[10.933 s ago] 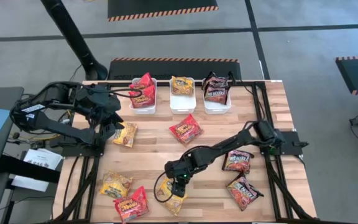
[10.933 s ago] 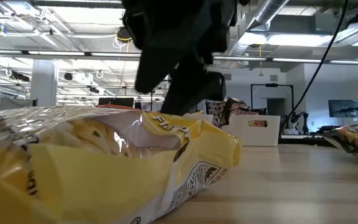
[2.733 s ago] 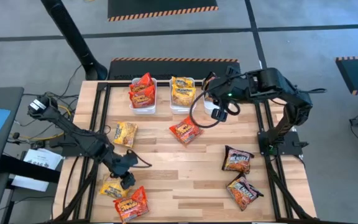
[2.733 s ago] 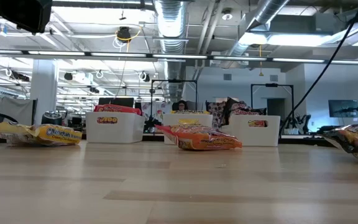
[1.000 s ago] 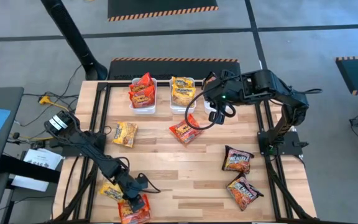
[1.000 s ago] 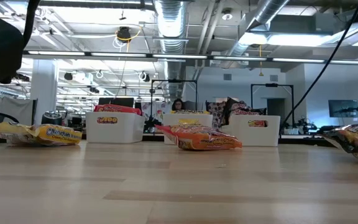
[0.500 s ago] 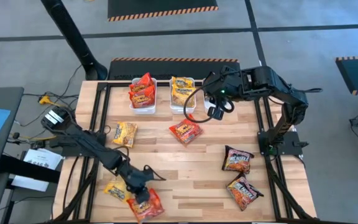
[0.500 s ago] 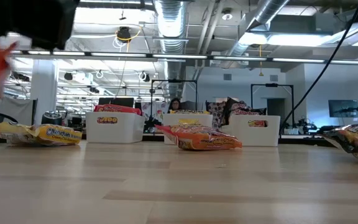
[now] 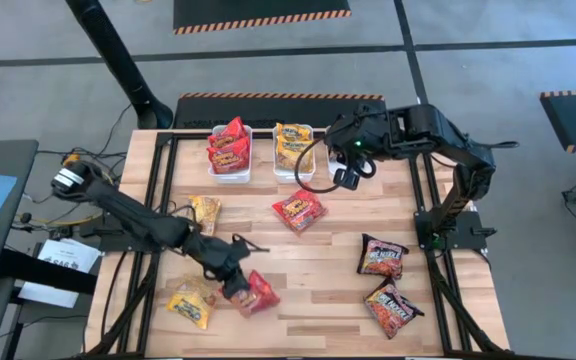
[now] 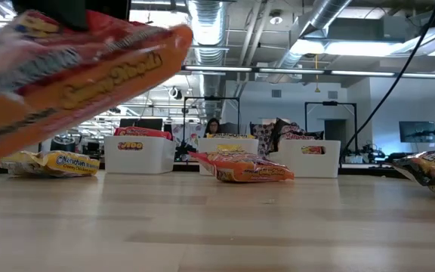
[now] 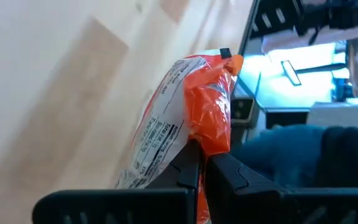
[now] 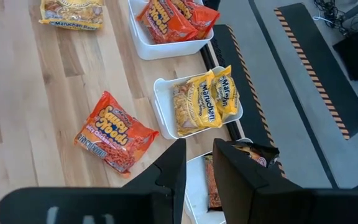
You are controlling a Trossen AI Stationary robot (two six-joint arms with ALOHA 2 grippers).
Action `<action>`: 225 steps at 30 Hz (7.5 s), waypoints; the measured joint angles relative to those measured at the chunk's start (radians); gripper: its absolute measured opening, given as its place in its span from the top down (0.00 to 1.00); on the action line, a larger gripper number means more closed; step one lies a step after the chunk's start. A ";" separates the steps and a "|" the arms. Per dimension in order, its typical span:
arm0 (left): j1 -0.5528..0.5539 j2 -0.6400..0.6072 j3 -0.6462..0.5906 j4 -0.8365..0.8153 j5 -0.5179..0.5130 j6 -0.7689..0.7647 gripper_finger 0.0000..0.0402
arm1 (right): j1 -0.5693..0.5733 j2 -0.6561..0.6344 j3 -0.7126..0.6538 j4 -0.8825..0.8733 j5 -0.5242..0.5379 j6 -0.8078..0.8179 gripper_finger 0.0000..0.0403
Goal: Sort Maruchan noodles
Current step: Put the orange noodle pack into the left white bin
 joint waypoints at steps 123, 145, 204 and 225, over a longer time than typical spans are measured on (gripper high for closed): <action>0.958 0.067 0.071 -0.739 0.282 1.082 1.00 | -0.410 0.004 -0.005 0.225 0.020 -0.073 0.74; 0.967 -0.376 0.073 -0.476 -0.378 1.423 1.00 | -0.427 0.005 -0.021 0.177 0.021 -0.025 0.74; 1.010 0.298 0.491 -0.859 -0.444 1.833 1.00 | -0.427 0.005 -0.021 0.106 0.018 -0.026 0.74; 1.019 0.298 0.491 -0.856 -0.430 1.691 0.72 | -0.414 0.005 -0.021 0.106 0.012 0.025 0.74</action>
